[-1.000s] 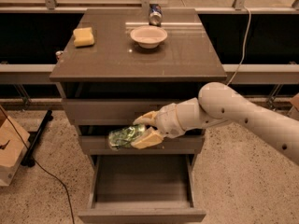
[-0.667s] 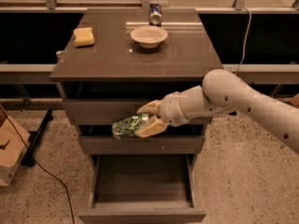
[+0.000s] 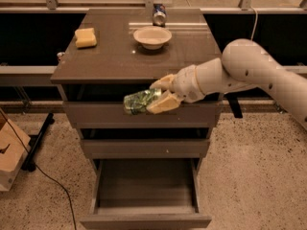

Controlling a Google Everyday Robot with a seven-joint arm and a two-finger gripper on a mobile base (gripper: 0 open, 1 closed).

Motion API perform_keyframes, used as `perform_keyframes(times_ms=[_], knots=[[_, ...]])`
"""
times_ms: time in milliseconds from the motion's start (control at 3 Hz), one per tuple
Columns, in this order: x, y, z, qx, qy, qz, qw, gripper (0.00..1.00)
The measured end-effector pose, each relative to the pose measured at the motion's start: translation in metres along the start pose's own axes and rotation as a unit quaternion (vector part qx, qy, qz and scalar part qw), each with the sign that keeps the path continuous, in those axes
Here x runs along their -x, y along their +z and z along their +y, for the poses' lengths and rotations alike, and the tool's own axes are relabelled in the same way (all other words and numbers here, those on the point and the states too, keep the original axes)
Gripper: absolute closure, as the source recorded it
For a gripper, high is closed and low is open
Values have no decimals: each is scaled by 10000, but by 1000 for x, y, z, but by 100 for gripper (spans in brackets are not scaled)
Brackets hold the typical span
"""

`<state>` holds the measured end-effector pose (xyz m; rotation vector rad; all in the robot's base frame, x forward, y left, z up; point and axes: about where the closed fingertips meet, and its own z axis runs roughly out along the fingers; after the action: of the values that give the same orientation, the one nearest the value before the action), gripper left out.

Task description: Pick green can from bottom drawer and place on counter

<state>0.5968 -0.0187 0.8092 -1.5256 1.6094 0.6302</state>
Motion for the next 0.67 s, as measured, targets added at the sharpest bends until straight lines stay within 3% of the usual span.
perform_keyframes(times_ms=[333, 667], knots=[[20, -21, -12, -154, -160, 39, 9997, 100], [62, -52, -32, -372, -405, 162, 9984, 100]])
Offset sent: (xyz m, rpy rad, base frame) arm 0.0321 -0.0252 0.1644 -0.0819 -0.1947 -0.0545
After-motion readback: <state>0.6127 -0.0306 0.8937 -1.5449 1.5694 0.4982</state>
